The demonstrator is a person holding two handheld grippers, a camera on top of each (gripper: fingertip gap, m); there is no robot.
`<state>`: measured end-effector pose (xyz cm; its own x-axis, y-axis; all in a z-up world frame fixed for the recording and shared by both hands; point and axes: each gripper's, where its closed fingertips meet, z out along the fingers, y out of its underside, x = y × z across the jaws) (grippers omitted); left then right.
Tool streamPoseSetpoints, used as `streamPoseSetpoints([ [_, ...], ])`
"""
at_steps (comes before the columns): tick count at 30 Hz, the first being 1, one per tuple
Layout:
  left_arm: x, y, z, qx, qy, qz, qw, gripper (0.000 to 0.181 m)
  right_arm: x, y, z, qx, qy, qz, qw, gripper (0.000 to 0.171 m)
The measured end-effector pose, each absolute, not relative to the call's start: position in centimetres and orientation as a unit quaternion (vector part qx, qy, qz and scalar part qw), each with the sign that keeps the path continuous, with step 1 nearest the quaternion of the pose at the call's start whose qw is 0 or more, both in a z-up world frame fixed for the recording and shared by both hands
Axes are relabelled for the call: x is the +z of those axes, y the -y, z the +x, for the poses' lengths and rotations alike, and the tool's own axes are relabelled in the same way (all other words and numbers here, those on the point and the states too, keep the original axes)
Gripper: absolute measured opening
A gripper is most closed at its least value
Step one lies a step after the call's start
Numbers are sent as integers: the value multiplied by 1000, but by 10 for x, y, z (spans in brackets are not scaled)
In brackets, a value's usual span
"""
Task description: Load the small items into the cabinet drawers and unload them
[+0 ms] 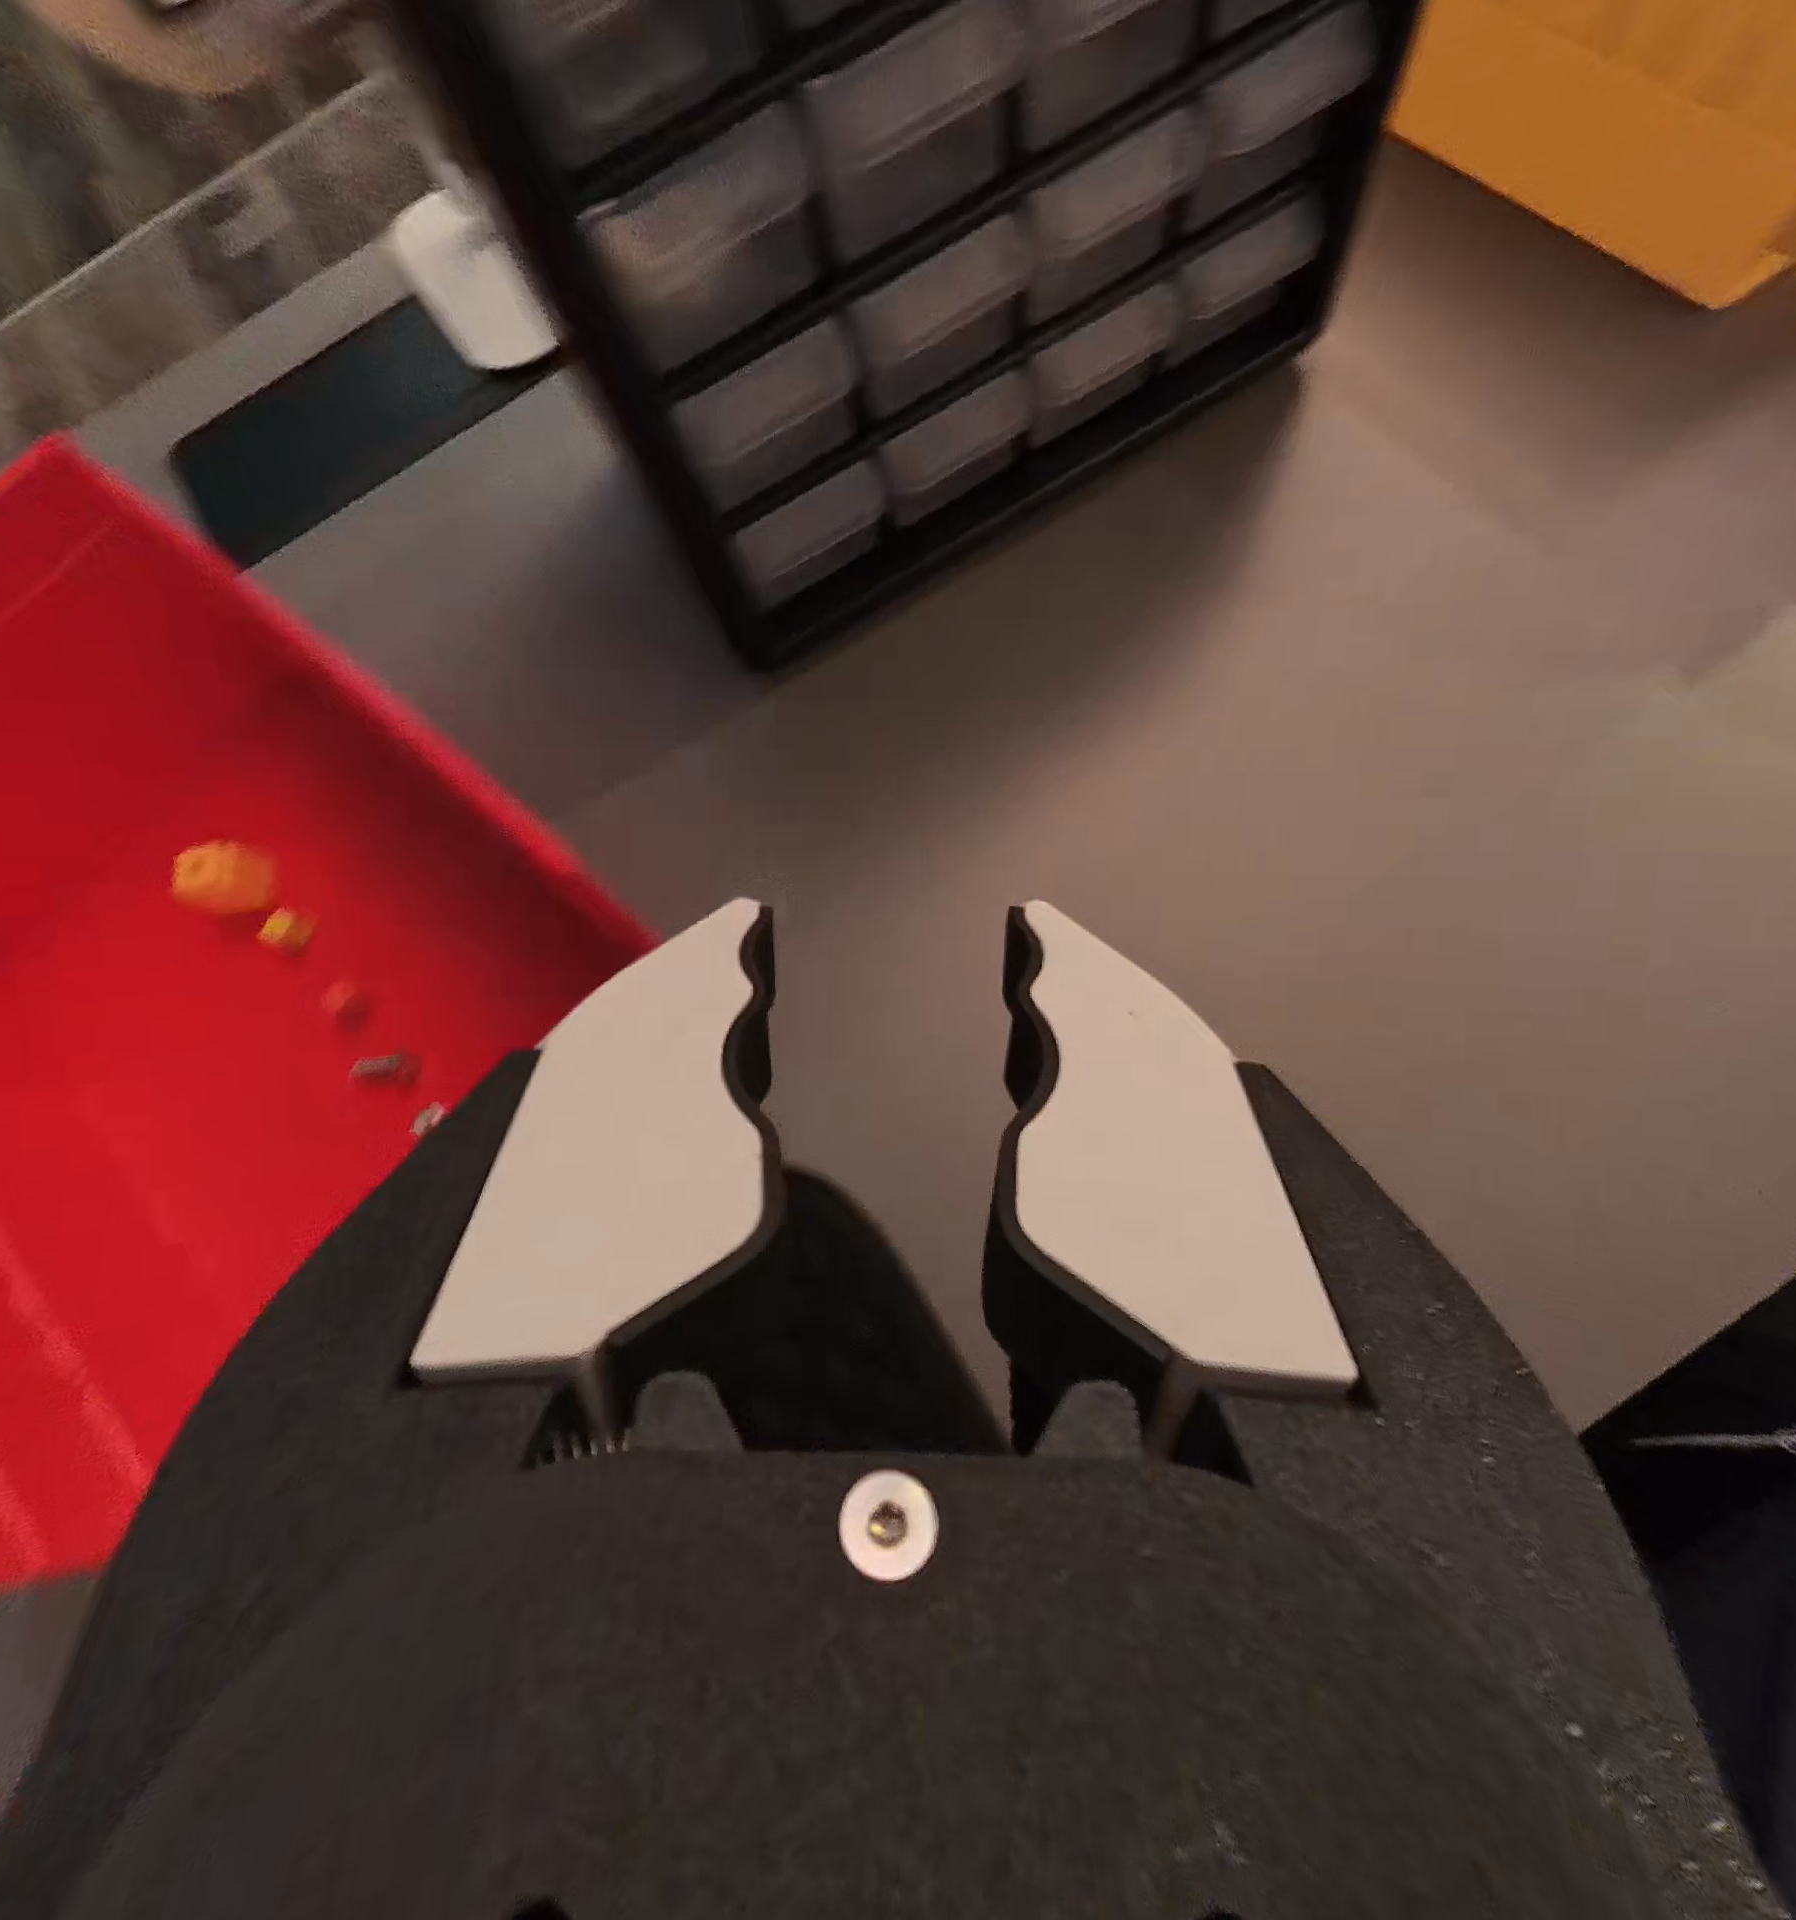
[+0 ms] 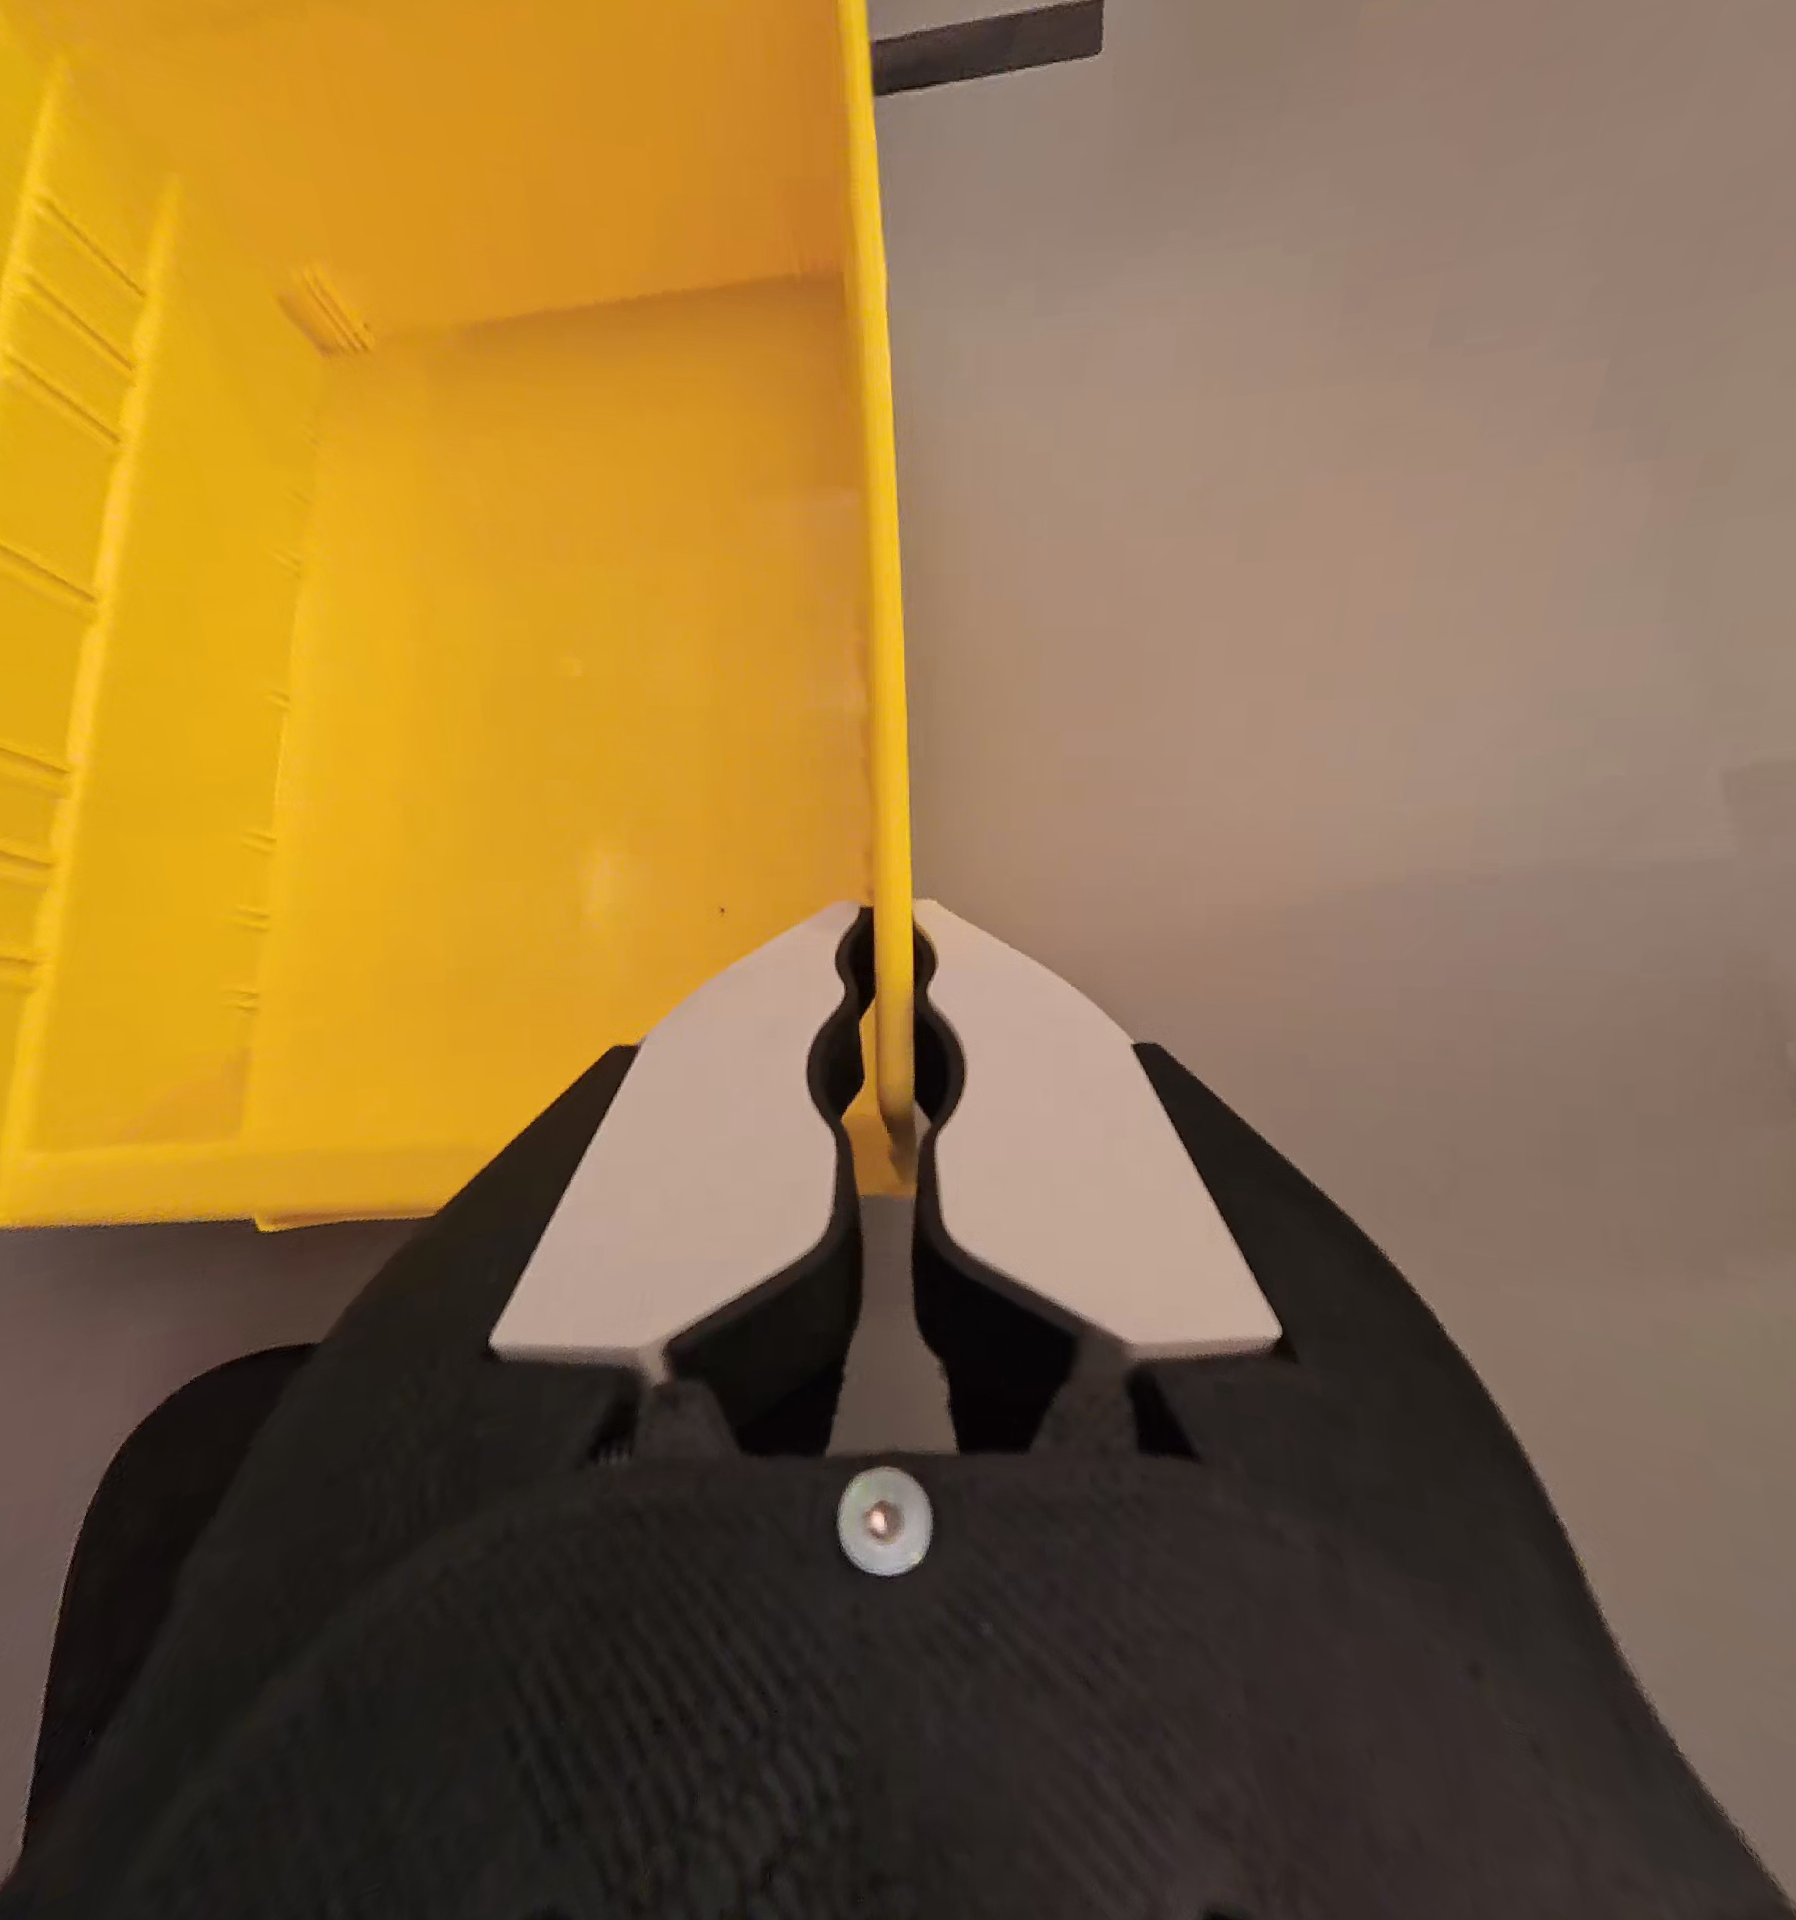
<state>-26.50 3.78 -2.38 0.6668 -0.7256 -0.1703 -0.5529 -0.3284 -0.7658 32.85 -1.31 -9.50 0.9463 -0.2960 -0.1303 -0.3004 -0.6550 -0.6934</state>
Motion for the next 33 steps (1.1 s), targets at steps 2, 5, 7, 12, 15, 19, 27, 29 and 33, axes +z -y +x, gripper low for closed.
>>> streamPoseSetpoints([
  [2,-20,-41,-296,-93,-361,-817,441,41,-95,16,332,1,-166,-911,377,5],
  [5,-12,-47,-335,-77,-324,-825,456,41,-95,25,337,-3,-172,-913,371,5],
  [7,-5,-54,-355,-71,-305,-827,467,41,-95,28,340,-6,-173,-911,374,5],
  [12,14,-71,-384,-77,-265,-823,496,43,-95,30,338,-5,-167,-914,369,4],
  [15,18,-77,-394,-93,-246,-821,507,43,-95,29,334,-9,-164,-915,368,4],
  [19,11,-81,-406,-105,-230,-827,501,43,-96,26,328,-20,-141,-922,359,5],
  [27,-3,-108,-477,-50,-148,-858,489,62,-46,26,336,-96,-139,-878,447,22],
  [29,-4,-118,-485,-61,-133,-860,490,60,-8,24,331,-127,-133,-846,501,23],
  [33,-30,-139,-496,-48,-103,-880,461,60,49,8,294,-111,-106,-809,568,23],
])
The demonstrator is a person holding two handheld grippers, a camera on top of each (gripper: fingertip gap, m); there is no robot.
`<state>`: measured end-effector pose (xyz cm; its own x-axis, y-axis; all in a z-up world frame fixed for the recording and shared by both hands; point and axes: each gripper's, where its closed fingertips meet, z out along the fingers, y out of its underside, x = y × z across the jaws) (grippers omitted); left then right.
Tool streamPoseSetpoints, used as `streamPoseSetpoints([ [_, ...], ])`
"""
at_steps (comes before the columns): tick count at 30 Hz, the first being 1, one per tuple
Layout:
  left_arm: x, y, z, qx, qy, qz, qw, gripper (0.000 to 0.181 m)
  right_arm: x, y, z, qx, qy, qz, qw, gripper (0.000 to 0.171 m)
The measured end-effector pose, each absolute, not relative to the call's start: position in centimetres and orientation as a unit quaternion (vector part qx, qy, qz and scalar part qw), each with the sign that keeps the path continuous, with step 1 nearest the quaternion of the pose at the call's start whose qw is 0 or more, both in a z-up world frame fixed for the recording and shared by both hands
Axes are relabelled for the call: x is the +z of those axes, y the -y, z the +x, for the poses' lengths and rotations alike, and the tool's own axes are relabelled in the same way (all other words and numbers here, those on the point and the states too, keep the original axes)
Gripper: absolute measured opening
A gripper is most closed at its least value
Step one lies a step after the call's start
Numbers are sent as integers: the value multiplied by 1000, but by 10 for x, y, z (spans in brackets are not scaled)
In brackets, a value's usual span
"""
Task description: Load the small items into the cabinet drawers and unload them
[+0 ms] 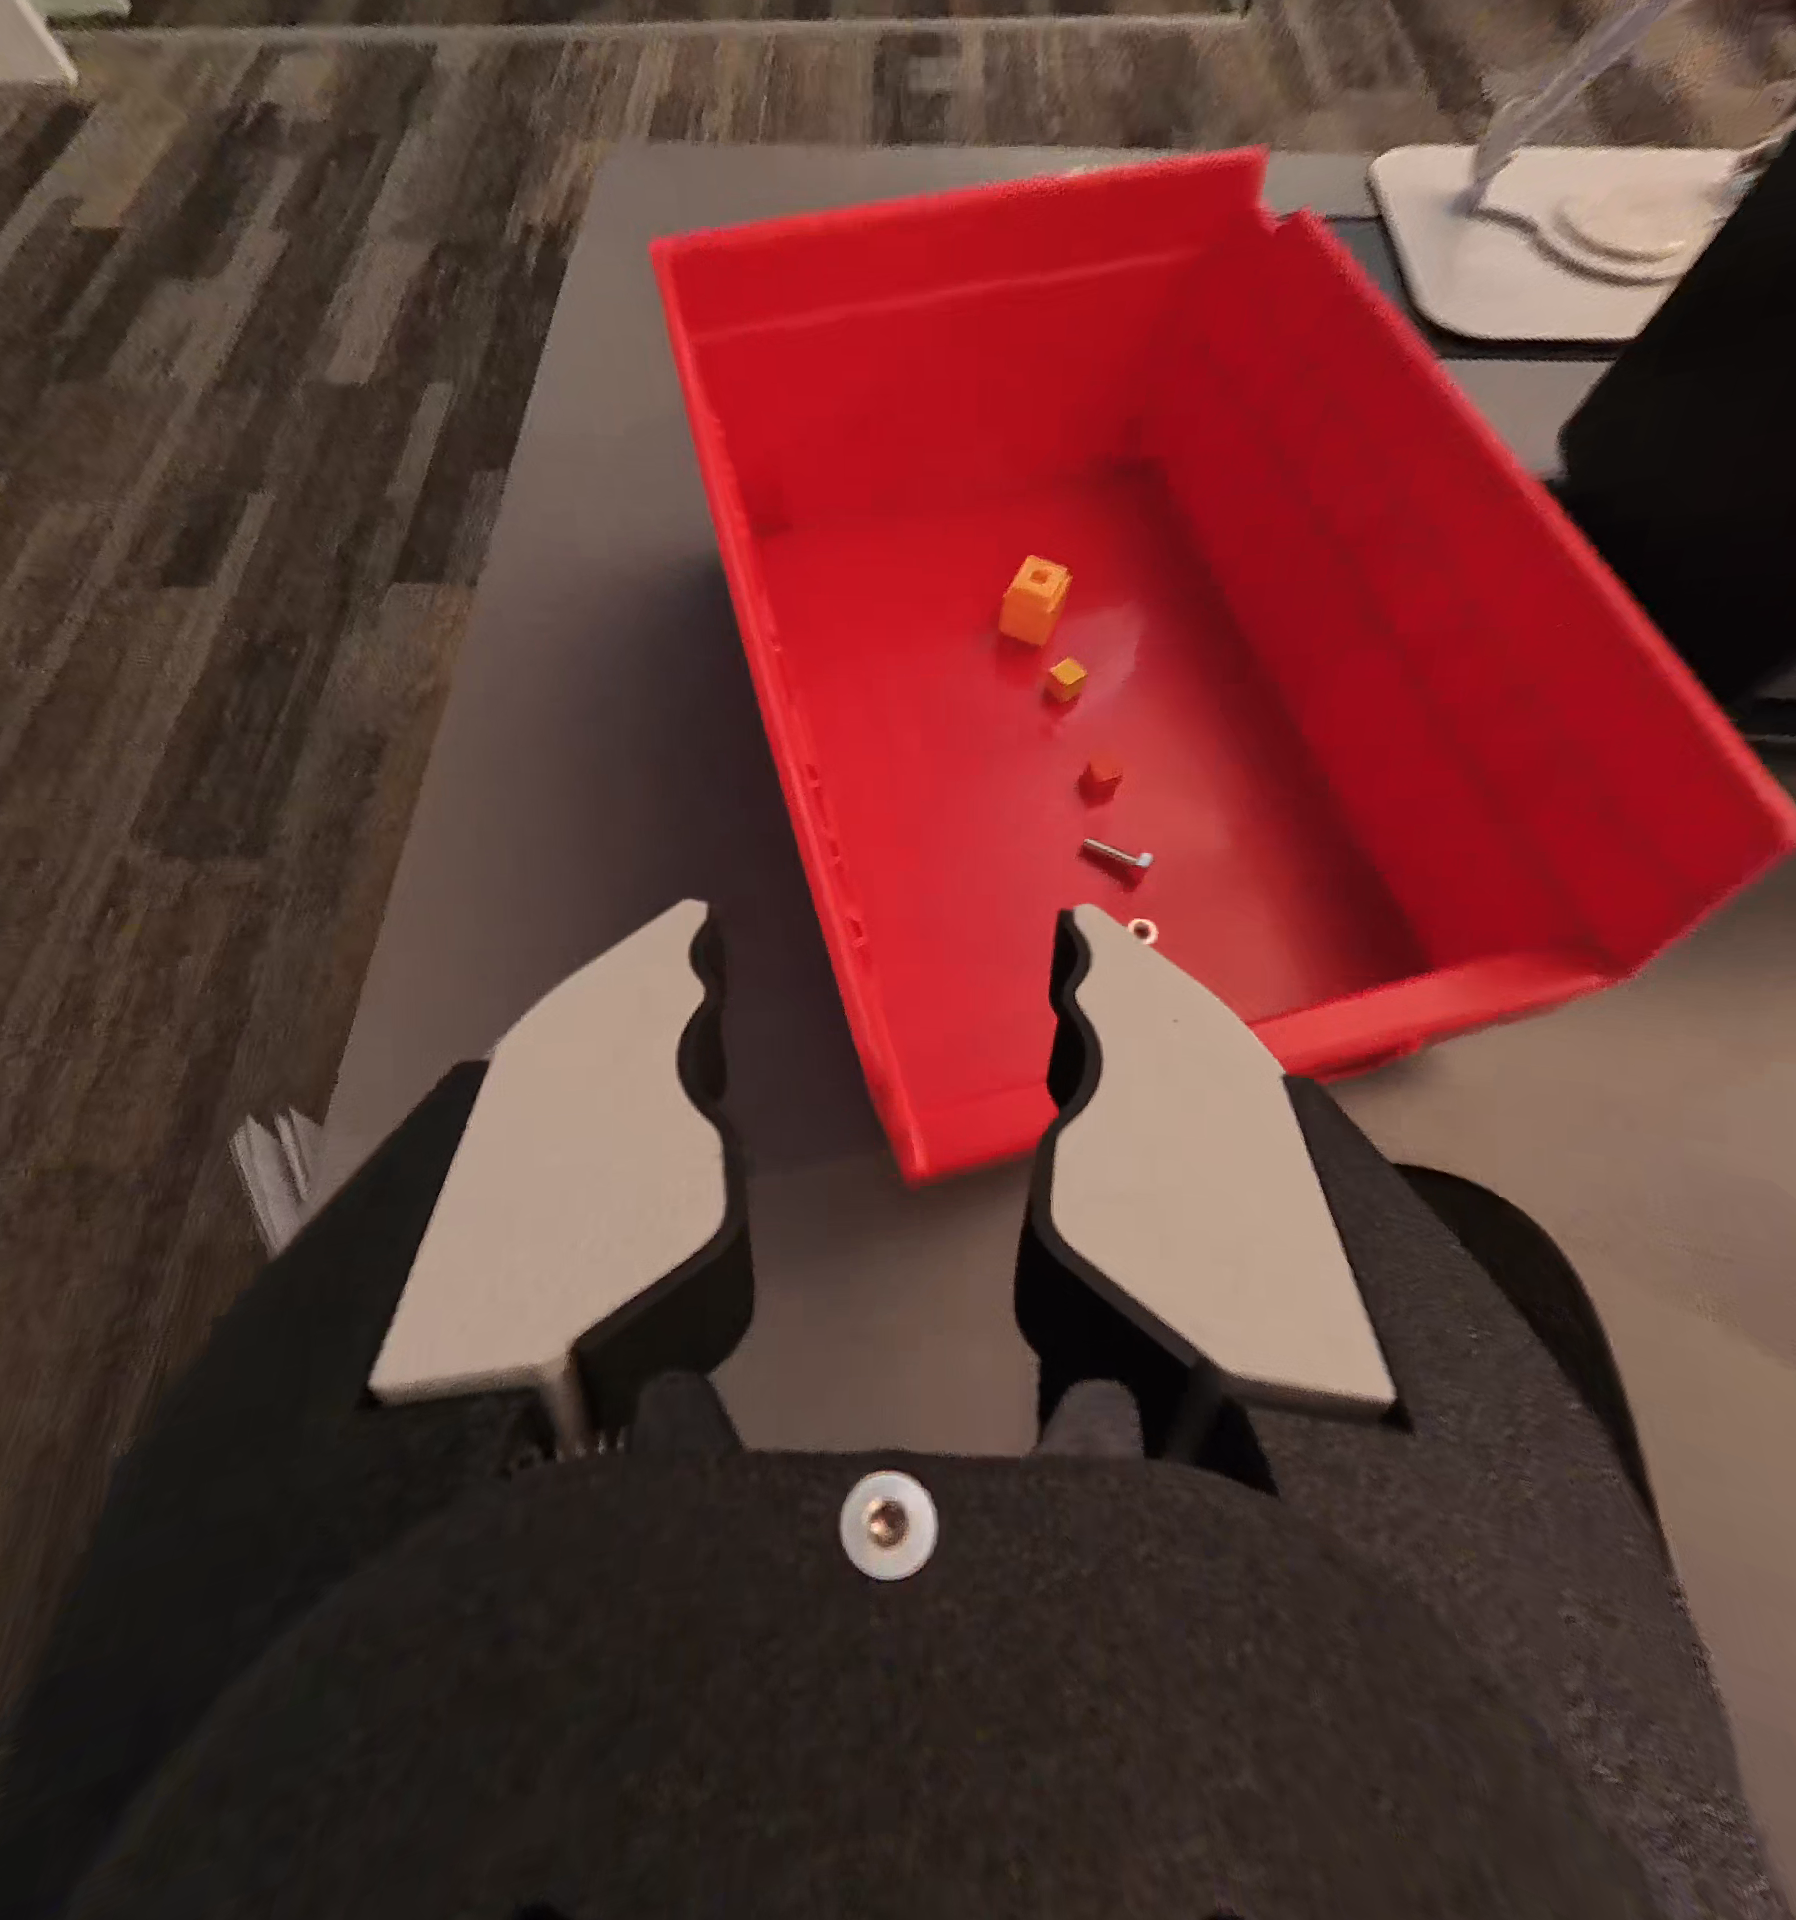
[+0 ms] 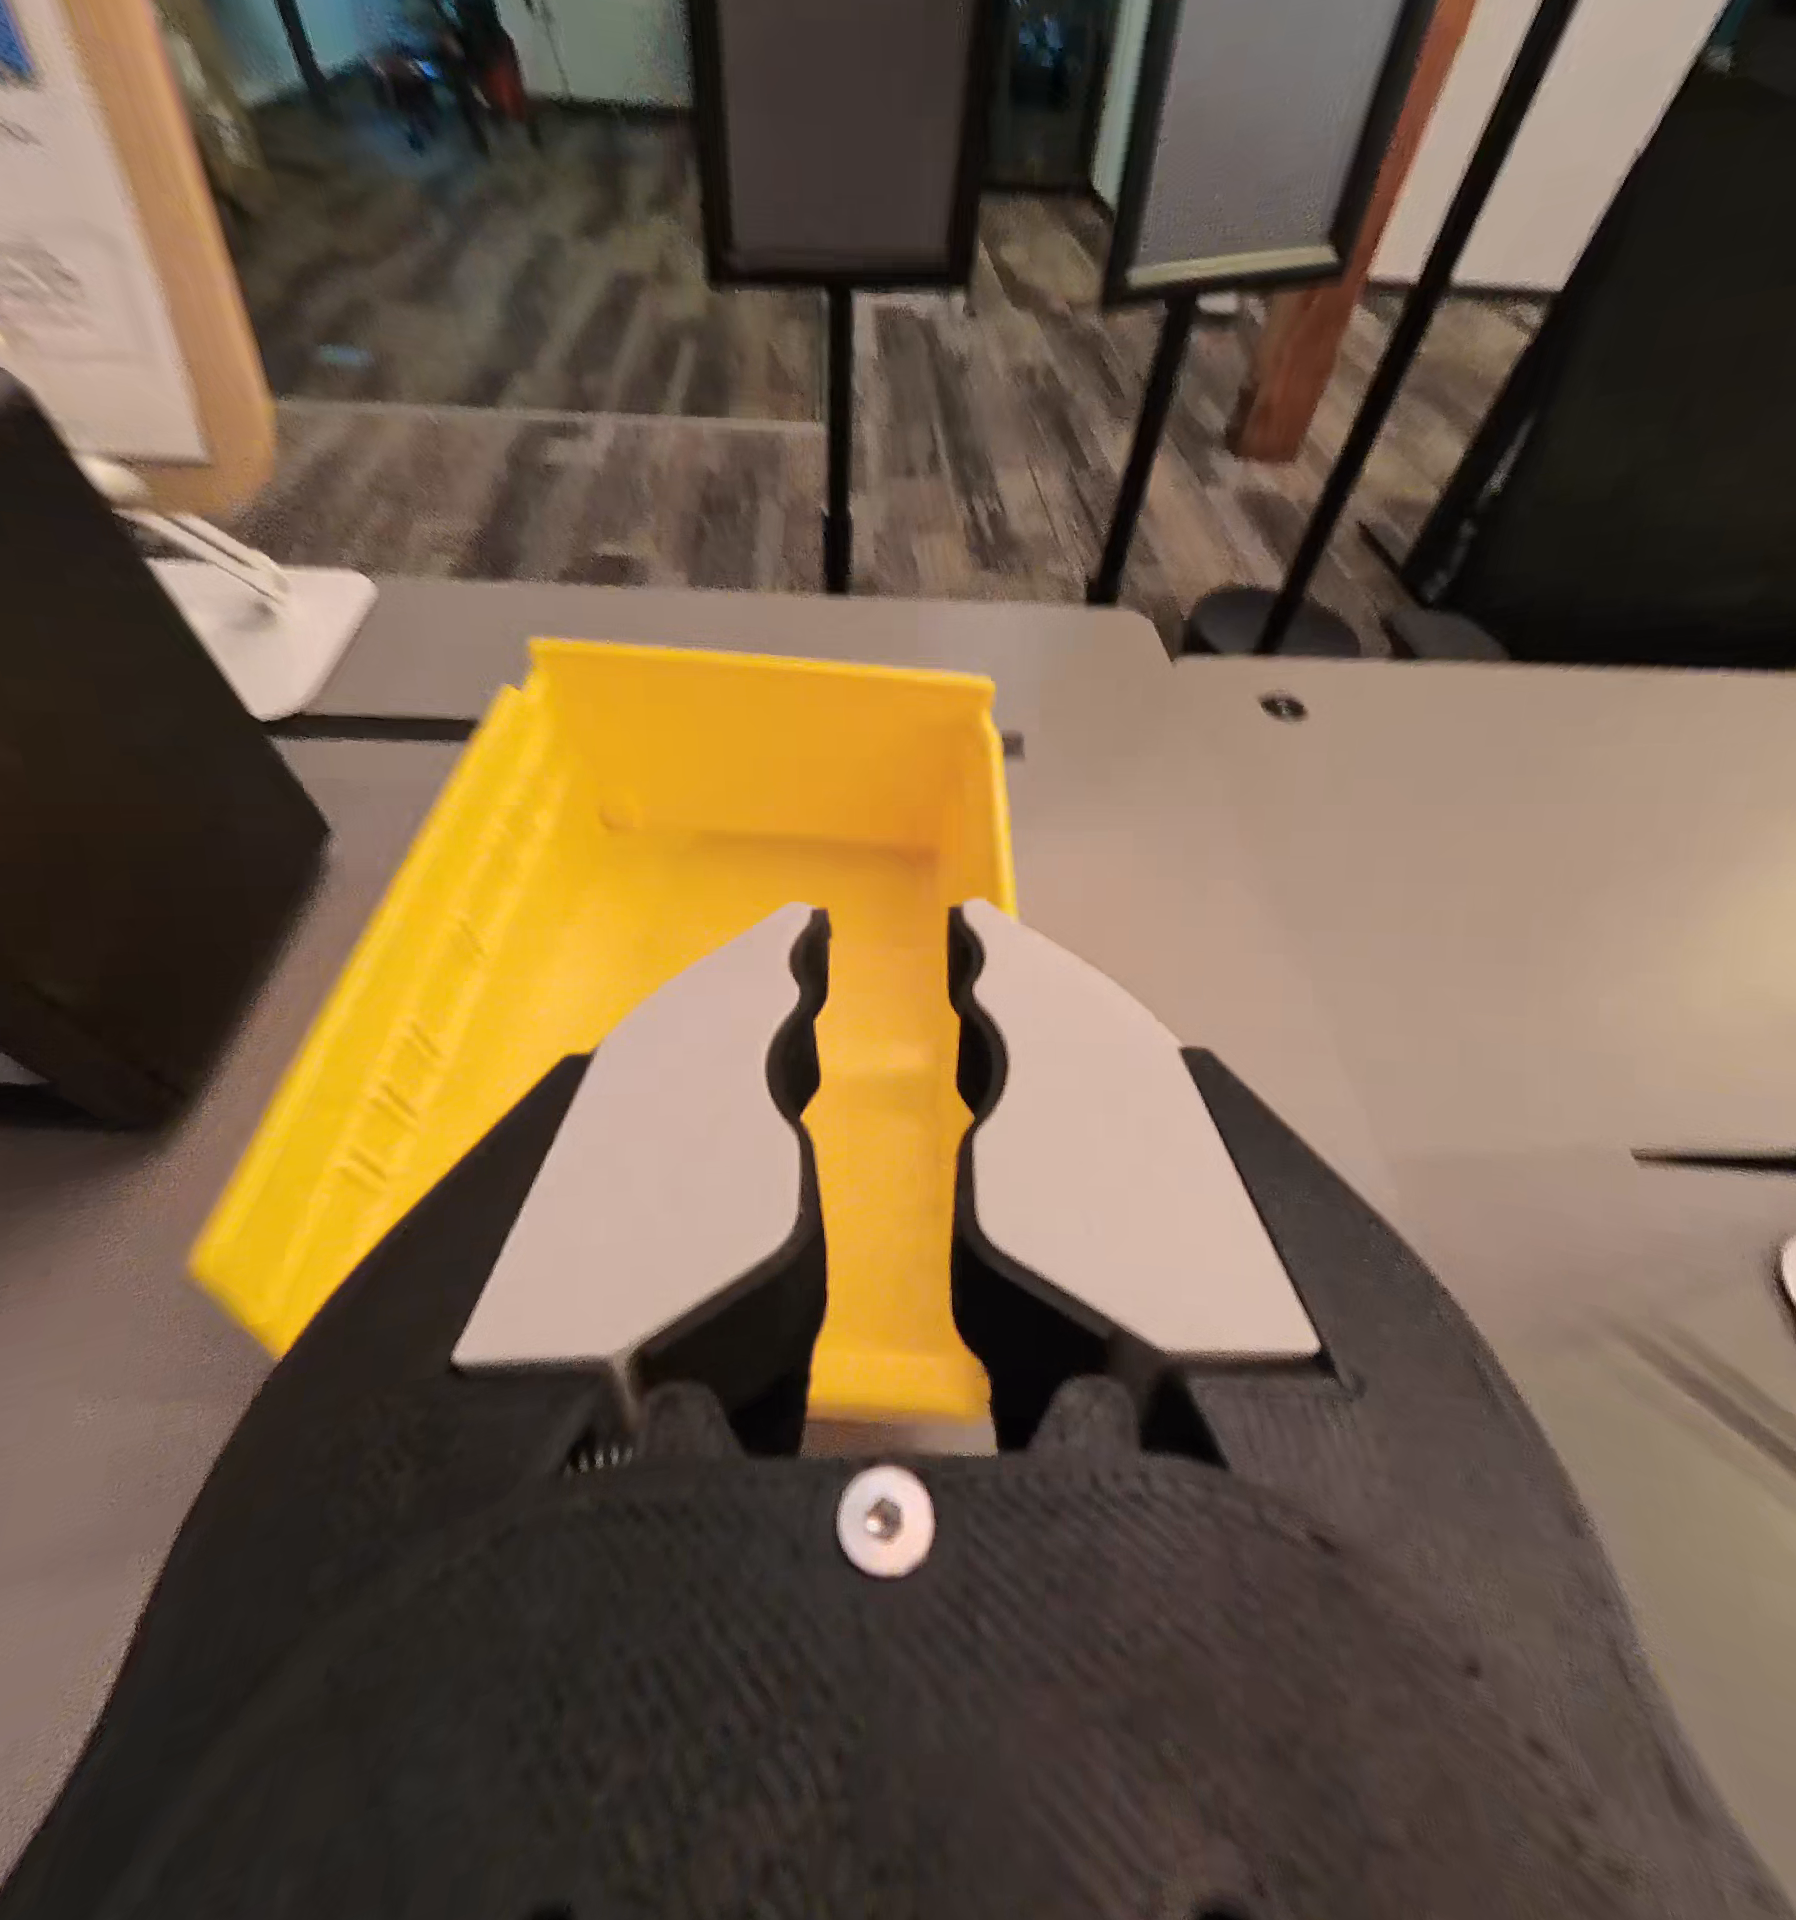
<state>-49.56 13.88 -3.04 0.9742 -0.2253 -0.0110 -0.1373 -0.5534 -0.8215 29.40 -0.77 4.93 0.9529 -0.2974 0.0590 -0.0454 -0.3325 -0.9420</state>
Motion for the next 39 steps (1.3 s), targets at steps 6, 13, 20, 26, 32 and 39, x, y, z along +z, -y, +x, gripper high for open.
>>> streamPoseSetpoints([
  [6,-77,-154,-501,-36,-76,-913,399,54,99,-23,223,-83,-25,-787,611,22],
  [13,-92,-177,-505,-19,-66,-914,400,7,148,-51,161,-56,53,-748,660,22],
  [20,-92,-201,-506,-49,-31,-914,403,5,222,-43,133,-132,97,-564,809,10],
  [26,-91,-217,-506,-26,-32,-911,410,5,218,-69,124,-96,114,-585,797,11],
  [32,-91,-242,-504,-39,-81,-911,404,5,183,-93,122,-91,149,-635,752,13],
  [39,-86,-253,-511,-48,-104,-909,401,14,168,-101,126,-96,153,-658,731,16],
])
